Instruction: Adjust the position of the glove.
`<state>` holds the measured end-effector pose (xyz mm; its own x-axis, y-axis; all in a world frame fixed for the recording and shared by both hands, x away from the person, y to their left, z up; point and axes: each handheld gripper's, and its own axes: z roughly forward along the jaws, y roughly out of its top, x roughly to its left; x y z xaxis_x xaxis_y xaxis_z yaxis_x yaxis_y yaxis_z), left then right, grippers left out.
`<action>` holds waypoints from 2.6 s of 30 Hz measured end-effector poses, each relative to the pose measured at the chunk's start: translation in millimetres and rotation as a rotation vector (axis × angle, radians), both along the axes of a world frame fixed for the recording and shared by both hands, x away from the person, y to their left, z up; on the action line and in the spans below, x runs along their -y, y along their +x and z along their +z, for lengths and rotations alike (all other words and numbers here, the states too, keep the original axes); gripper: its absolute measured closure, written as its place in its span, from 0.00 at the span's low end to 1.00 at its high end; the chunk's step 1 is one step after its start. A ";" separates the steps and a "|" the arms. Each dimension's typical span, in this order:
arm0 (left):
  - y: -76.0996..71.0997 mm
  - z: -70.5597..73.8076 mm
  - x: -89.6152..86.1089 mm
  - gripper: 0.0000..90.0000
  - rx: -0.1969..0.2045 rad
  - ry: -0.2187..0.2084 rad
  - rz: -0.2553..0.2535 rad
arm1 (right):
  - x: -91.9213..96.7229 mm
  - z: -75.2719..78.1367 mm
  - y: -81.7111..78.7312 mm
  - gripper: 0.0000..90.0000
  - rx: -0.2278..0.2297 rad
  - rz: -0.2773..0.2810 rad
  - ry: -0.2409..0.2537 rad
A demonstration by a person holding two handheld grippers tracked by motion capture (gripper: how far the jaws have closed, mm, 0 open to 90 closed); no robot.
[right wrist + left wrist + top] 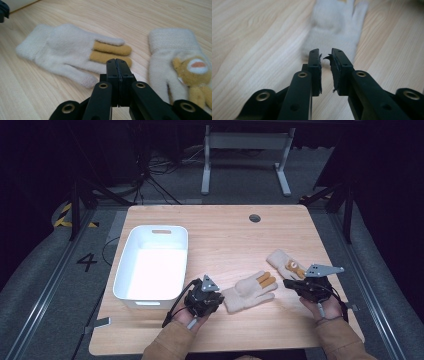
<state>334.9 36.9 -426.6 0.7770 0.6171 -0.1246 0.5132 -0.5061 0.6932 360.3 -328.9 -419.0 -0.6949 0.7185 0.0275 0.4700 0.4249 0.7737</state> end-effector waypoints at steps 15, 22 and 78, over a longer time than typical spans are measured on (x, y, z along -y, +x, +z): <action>1.4 -5.8 5.6 0.88 0.024 -0.032 -0.027 | -30.3 16.3 26.4 1.00 -0.003 0.072 -0.063; -2.6 -4.5 2.6 0.99 0.025 -0.046 -0.052 | -45.2 10.2 50.3 1.00 -0.038 0.057 -0.078; 13.6 4.4 10.9 0.61 0.056 -0.163 -0.071 | -39.8 -6.6 42.5 1.00 -0.187 0.036 -0.127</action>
<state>348.5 26.0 -422.2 0.8262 0.5360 -0.1736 0.4383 -0.4180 0.7957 402.8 -289.1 -425.6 -0.7118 0.6989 0.0696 0.5828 0.5324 0.6139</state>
